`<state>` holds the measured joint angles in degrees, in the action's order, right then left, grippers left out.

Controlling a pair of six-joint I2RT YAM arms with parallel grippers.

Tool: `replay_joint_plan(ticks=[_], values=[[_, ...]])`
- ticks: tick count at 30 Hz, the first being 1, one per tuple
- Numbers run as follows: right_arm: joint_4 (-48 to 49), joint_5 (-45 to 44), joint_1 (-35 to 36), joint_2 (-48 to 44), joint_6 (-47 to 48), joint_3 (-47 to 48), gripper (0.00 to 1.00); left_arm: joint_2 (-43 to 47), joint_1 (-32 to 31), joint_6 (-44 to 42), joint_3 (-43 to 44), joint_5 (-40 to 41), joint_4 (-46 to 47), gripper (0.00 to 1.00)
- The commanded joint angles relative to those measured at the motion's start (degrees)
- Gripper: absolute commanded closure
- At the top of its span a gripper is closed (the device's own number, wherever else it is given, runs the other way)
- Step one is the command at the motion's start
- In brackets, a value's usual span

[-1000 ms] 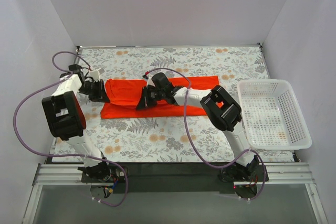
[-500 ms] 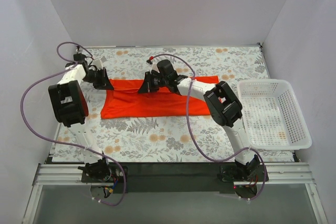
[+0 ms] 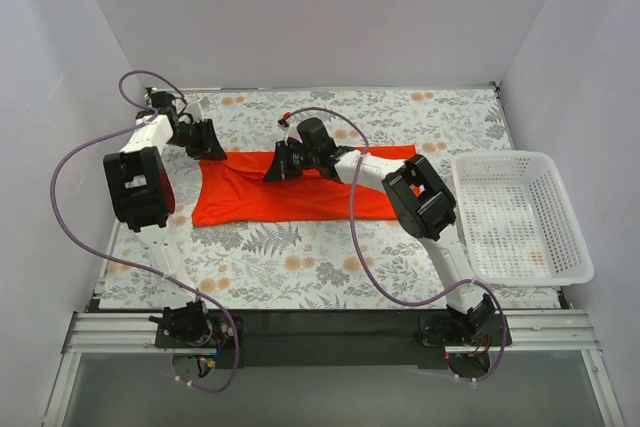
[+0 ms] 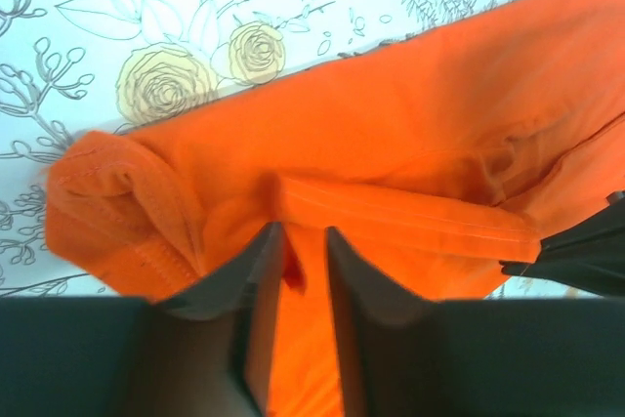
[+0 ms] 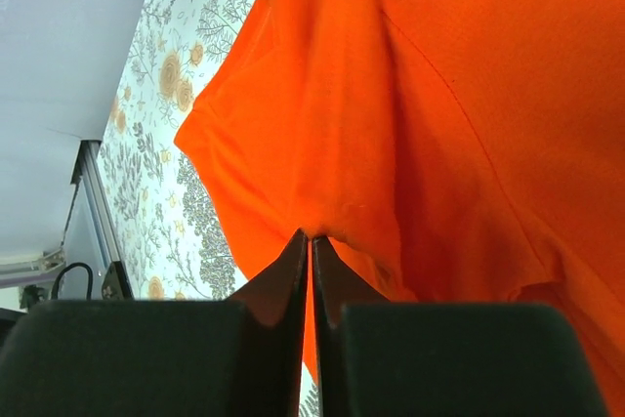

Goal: Fold and stack the t-shirts
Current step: Fold the tshirt

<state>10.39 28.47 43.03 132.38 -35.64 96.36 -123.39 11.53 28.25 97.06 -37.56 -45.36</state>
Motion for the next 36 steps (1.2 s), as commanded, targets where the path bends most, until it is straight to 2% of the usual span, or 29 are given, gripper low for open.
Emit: replay_joint_plan(ticks=[1,2,3,9,12,15,16,18,21,23,25,26,28,32,36], values=[[1.4,0.6,-1.3,-0.7,0.1,2.1,0.9,1.0,-0.5,0.8,2.3,-0.2,0.0,0.73],[1.4,0.7,-1.6,-1.2,0.0,1.7,0.85,1.3,-0.5,0.9,2.3,-0.3,-0.2,0.7],[1.4,0.8,-2.1,-1.5,0.2,1.4,0.73,1.7,-0.5,0.9,2.3,-0.2,-0.4,0.67],[0.2,1.7,-7.5,-8.6,4.6,-3.4,0.55,10.7,0.6,0.5,-3.1,-1.1,-1.9,0.63],[-4.5,2.1,-10.7,-13.1,9.8,-4.9,0.57,16.1,1.2,-1.4,-8.8,-0.2,-4.3,0.63],[-12.4,3.7,-13.8,-16.8,19.4,-5.7,0.6,21.4,1.2,-4.0,-15.4,0.9,-5.5,0.61],[-18.6,2.8,-15.1,-18.1,25.5,-5.5,0.61,22.5,1.3,-4.4,-17.4,1.3,-5.9,0.6],[-25.4,1.5,-16.4,-19.0,31.9,-4.5,0.63,24.5,1.2,-5.2,-21.5,3.0,-6.3,0.59],[-41.4,-3.2,-17.9,-18.7,43.9,-2.7,0.63,25.1,1.2,-5.4,-24.9,4.8,-6.1,0.59],[-45.7,-8.0,-18.5,-18.0,49.7,-2.2,0.64,24.8,0.6,-4.6,-26.2,6.5,-5.4,0.6],[-48.8,-9.6,-19.3,-18.4,52.3,-3.1,0.66,24.3,-0.1,-3.9,-26.8,7.8,-4.3,0.65],[-48.8,-9.3,-19.6,-18.6,52.9,-3.4,0.7,24.9,-0.2,-3.8,-26.8,6.8,-3.6,0.66],[-48.9,-7.4,-19.7,-18.7,53.1,-3.4,0.71,25.1,-1.4,-2.2,-25.4,5.1,-1.1,0.67],[-49.7,-4.8,-19.6,-17.1,51.2,-1.5,0.76,21.9,-7.6,0.7,-21.6,2.9,-0.7,0.69],[-50.0,-5.4,-19.7,-16.7,50.8,-3.1,0.8,17.0,-13.2,3.4,-19.2,5.3,3.0,0.68]])
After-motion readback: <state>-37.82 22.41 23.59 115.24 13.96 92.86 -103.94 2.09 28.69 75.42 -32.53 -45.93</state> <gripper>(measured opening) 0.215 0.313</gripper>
